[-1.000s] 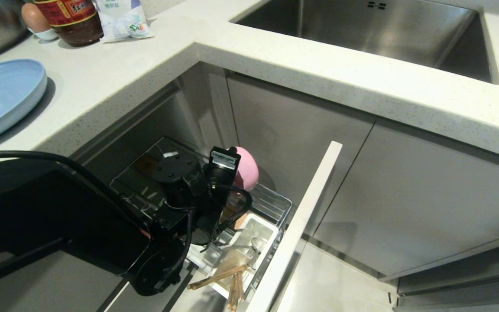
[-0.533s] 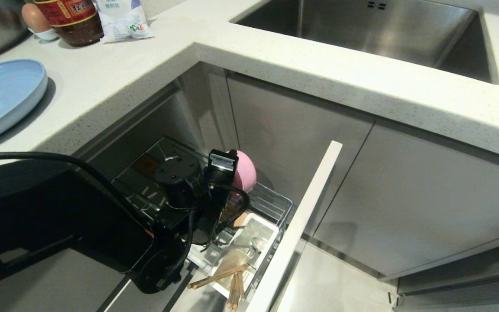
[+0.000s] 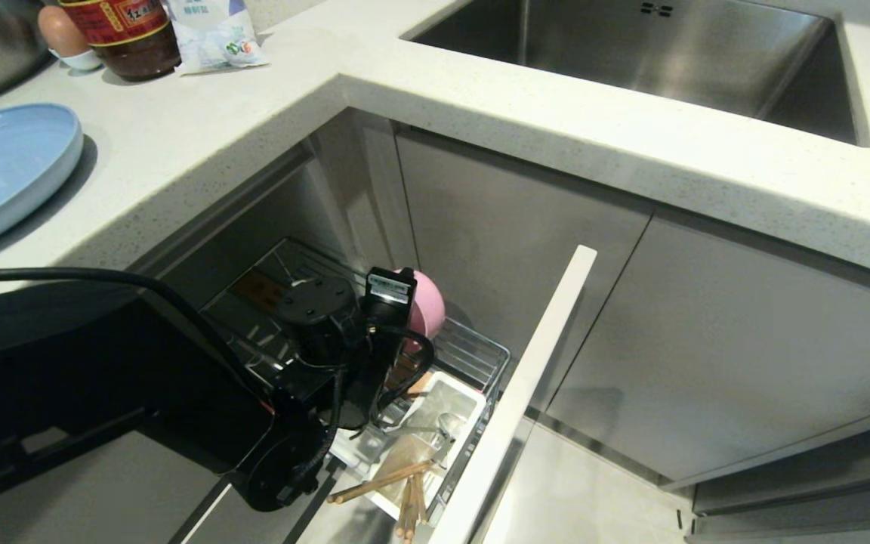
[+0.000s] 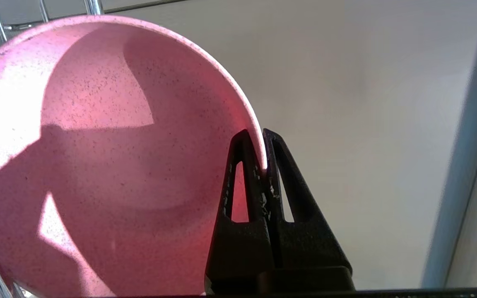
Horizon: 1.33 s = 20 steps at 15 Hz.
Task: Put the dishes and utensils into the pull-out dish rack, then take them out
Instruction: Pick up the bowl and place it in the cupboard
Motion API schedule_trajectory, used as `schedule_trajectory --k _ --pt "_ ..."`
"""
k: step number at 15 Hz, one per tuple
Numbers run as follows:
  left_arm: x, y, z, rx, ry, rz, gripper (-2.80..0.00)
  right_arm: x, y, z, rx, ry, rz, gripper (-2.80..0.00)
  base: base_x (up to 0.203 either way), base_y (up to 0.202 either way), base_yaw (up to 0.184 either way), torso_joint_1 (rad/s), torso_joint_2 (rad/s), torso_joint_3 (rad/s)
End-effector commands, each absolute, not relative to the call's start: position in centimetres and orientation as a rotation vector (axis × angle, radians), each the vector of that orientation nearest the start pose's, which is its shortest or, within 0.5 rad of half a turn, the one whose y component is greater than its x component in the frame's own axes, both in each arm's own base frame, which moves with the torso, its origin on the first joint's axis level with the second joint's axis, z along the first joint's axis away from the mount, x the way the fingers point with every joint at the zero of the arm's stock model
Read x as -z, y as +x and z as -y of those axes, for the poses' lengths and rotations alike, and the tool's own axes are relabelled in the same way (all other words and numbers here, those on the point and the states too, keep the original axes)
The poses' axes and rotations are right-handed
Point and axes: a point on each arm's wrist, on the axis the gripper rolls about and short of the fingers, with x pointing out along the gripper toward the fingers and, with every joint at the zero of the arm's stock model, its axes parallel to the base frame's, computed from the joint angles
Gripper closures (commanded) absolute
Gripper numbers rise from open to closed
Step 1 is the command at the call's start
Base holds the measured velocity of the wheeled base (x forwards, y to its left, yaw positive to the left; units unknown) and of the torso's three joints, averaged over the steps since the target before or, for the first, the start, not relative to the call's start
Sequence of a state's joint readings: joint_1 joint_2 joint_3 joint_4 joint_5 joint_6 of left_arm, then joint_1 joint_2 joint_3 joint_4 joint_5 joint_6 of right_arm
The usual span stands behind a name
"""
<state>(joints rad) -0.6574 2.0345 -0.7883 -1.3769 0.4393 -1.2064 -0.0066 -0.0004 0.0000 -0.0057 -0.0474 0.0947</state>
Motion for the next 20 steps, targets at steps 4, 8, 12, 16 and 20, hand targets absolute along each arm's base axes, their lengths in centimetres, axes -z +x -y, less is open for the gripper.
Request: schedule_trajectory --k 4,8,12,16,20 --pt "-13.92 29.15 21.32 0.258 -1.277 -0.031 0.0 -7.6 -2.31 0.09 0.053 0.095 0.012 0.0 0.0 0.0 0.0 0.0 0.0 0.0" --pt "-13.93 29.12 21.36 0.26 -1.274 -0.031 0.0 -7.6 -2.31 0.09 0.054 0.095 0.012 0.0 0.0 0.0 0.0 0.0 0.0 0.0" --pt "-14.14 29.0 21.33 0.259 -1.276 -0.027 0.0 -7.6 -2.31 0.09 0.053 0.095 0.012 0.0 0.0 0.0 0.0 0.0 0.0 0.0" --pt "-14.24 28.85 21.33 0.252 -1.275 -0.028 -2.8 -7.6 -2.32 0.09 0.054 0.095 0.013 0.0 0.0 0.0 0.0 0.0 0.0 0.0" --pt "-14.16 28.71 21.23 0.208 -1.252 -0.054 -2.8 -7.6 -2.31 0.09 0.055 0.095 0.012 0.0 0.0 0.0 0.0 0.0 0.0 0.0"
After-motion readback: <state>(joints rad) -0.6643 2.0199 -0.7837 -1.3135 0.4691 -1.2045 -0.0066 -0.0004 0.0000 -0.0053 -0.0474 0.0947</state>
